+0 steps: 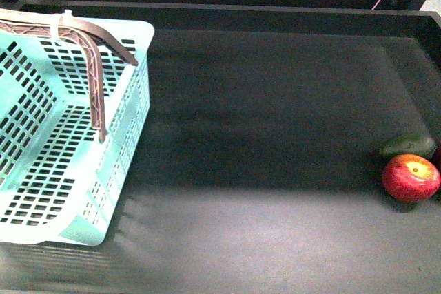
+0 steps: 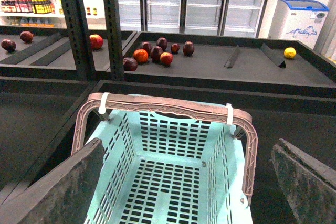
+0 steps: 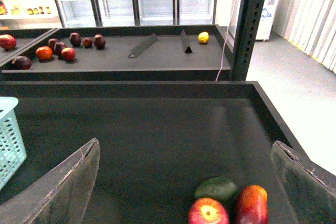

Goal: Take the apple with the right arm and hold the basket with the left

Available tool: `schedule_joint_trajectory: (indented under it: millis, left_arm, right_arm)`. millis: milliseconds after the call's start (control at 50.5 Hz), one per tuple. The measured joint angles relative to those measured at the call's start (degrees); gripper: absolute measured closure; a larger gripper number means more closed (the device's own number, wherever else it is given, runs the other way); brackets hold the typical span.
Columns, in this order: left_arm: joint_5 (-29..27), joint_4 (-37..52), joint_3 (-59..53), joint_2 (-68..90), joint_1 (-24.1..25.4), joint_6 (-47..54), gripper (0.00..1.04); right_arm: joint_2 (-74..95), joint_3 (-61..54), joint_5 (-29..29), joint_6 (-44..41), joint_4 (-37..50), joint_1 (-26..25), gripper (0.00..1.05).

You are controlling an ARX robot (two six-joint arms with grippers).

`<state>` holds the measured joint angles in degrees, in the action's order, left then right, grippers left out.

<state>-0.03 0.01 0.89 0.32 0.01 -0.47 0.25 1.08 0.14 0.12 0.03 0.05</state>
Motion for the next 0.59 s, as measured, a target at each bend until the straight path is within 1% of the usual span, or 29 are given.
schedule_joint_trajectory:
  millis: [594]
  left_arm:
    - [0.00,0.00,0.00,0.00,0.00,0.00,0.07]
  right_arm:
    - [0.00,0.00,0.00,0.00,0.00,0.00,0.09]
